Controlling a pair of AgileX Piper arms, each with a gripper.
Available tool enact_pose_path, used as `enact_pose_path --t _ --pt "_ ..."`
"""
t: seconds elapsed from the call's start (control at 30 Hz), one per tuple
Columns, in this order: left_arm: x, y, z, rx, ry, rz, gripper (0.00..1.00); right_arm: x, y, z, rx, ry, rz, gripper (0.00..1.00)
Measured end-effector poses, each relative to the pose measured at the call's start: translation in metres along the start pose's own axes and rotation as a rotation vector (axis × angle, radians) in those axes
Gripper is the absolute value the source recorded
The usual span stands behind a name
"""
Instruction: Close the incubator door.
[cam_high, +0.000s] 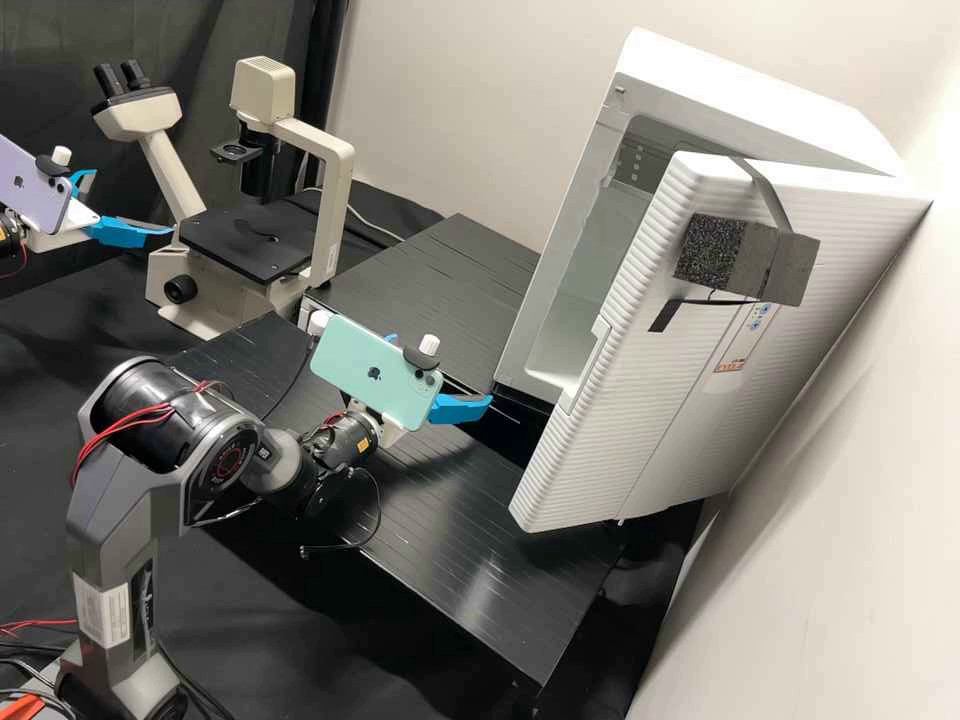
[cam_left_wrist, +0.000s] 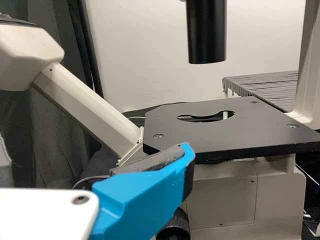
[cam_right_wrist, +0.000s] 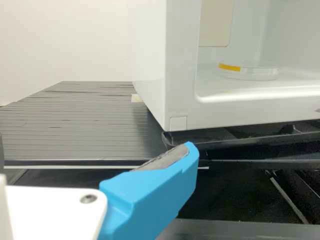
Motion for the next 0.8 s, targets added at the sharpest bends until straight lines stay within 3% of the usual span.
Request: enact_pose_path --t 0.3,0.47,0.8 --pt "0.0 0.0 0.0 0.0 0.0 0.0 1.0 0.0 0.0 0.0 0.0 0.002 0.002 1.0" --pt "0.0 0.0 0.0 0.0 0.0 0.0 1.0 -0.019 0.008 -0.001 0.0 0.009 0.031 1.0" --pt "0.0 0.0 0.0 0.0 0.0 0.0 1.0 -0.098 0.065 -0.027 -0.018 0.204 0.341 1.0"
